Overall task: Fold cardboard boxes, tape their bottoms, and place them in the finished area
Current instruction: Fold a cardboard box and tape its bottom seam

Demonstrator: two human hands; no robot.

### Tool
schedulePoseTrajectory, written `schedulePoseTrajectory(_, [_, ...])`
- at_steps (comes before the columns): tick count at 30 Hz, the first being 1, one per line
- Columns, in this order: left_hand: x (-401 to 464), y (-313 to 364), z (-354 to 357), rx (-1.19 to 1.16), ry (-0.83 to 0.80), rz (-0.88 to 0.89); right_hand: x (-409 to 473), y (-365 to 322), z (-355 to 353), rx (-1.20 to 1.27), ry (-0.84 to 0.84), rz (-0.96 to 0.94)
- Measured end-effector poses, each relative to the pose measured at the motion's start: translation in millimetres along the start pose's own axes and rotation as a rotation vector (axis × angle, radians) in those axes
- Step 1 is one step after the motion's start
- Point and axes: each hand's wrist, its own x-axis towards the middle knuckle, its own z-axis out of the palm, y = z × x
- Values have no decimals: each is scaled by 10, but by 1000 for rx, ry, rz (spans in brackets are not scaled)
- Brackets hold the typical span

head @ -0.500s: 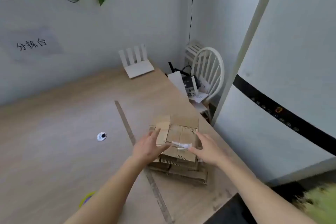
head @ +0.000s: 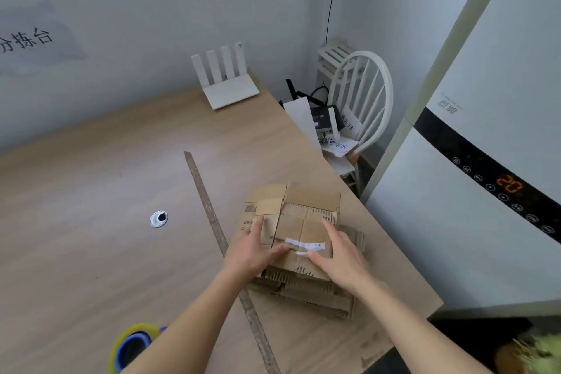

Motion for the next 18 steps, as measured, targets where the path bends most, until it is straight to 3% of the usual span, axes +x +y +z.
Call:
schedulePoseTrajectory(4, [-108,-24,-81,-88,31,18,-77,-102,6,10,26,-14])
schedulePoseTrajectory(11, [-680,-195,-558,-238,127,211,-491,-681,22,71,103,-134])
schedulePoseTrajectory(18, [-1757,-1026,-1126,-316,279,357,-1308,-1582,480,37,165,-282])
